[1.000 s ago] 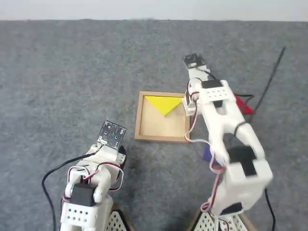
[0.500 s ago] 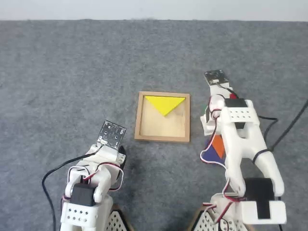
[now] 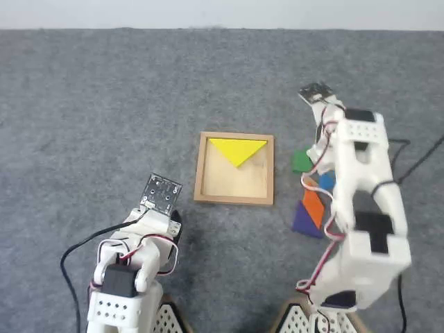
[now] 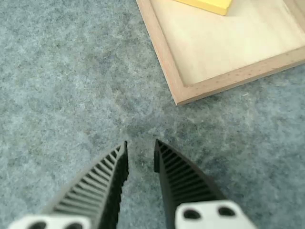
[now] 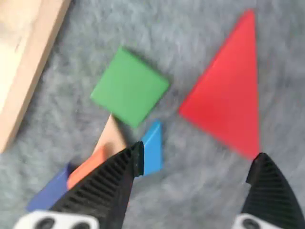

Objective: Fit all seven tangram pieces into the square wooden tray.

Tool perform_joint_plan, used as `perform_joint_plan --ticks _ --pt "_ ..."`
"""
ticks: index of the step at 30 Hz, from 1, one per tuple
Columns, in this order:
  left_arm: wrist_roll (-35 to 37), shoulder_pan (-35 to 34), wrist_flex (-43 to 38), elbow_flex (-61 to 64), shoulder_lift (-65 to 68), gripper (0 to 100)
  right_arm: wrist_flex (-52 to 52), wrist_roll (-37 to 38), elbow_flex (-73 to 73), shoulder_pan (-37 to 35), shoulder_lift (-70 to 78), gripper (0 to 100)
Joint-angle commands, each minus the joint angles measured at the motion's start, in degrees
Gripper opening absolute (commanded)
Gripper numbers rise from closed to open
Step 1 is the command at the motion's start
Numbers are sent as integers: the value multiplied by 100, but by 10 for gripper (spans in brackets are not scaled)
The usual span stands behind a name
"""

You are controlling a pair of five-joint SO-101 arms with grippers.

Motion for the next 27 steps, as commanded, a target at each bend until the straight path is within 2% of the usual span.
perform_joint_plan --ticks 1,13,27 --pt "35 9 -18 -40 9 88 154 308 -1046 75 488 362" --pt "35 9 -18 -40 9 88 163 431 -2295 365 1938 362" --pt "35 9 -18 -40 9 88 145 378 -2409 374 2316 358"
